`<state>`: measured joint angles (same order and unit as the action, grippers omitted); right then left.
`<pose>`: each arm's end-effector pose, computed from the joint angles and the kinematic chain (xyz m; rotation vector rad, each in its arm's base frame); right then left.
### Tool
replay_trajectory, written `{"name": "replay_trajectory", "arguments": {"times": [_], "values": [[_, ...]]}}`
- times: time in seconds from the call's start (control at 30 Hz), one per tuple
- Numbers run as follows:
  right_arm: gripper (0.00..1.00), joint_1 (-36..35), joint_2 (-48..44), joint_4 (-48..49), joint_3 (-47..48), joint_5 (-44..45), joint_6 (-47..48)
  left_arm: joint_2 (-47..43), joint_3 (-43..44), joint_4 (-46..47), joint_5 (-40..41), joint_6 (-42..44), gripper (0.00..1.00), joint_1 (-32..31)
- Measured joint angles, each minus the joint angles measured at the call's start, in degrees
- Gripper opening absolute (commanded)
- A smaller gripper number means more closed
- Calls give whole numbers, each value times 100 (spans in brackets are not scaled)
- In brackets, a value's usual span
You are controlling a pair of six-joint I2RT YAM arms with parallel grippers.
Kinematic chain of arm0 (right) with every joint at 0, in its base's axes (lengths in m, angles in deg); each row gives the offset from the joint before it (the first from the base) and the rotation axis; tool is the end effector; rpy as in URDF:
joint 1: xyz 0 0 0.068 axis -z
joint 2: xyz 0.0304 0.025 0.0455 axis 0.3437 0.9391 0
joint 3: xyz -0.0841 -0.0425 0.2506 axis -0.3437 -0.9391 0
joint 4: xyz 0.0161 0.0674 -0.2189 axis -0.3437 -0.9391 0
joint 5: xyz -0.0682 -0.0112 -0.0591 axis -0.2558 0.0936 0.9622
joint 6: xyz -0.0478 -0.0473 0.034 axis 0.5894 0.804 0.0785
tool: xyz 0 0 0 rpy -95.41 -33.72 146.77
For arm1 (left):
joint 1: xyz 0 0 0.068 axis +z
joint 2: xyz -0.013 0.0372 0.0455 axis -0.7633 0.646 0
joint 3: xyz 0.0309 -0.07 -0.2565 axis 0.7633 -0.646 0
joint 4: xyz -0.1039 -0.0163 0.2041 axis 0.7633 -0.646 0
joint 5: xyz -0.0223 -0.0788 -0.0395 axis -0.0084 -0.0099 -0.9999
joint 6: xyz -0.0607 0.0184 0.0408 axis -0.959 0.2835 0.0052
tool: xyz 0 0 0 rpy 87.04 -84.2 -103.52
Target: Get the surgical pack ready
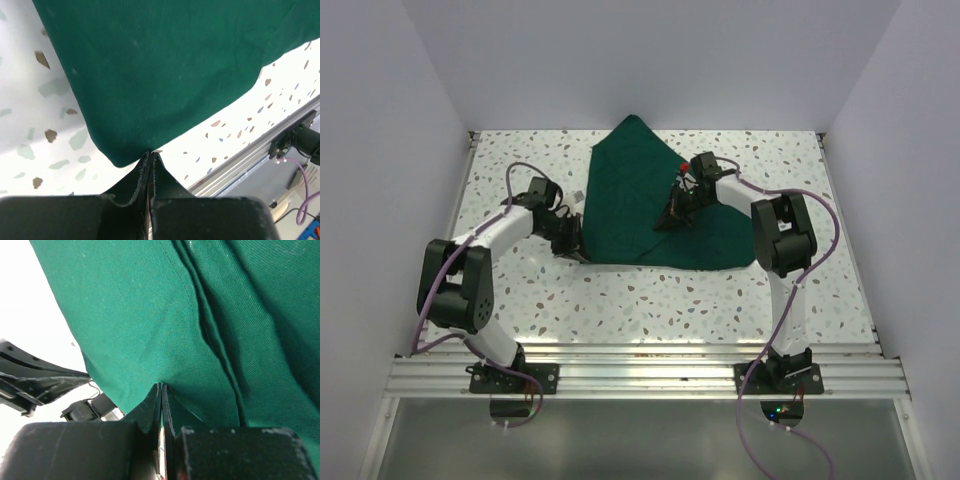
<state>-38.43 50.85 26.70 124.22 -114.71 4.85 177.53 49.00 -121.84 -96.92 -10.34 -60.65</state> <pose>0.3989 0.1764 0.1418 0.1940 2.8171 1.2420 0.2819 -0.0873 0.1845 -0.0171 2.8295 -0.8659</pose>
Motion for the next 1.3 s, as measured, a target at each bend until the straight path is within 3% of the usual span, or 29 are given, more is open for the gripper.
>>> {"name": "replay_trajectory", "arguments": {"times": [0.63, 0.8, 0.97, 1.03, 1.13, 1.2, 1.3], "values": [[0, -4, 138, -262, 190, -15, 157, 363, -444, 197, 254, -199, 0, 485], [0, 4, 155, -529, 385, 92, 326, 81, -678, 140, 225, -131, 12, 490], [0, 214, 116, -745, 658, 417, 426, -555, -704, 22, 149, -11, 15, 490], [18, 450, -9, -866, 660, 636, 444, -798, -680, 7, 125, -2, 16, 490], [31, 966, -345, -1123, 658, 1353, 527, -903, -501, 52, 85, -7, 20, 490], [49, 1283, -693, -1281, 601, 2046, 608, -831, -328, 184, 50, -15, 22, 490], [64, 1823, -1204, -1375, 369, 2957, 728, -542, -57, 413, -7, -33, 29, 490]]}}
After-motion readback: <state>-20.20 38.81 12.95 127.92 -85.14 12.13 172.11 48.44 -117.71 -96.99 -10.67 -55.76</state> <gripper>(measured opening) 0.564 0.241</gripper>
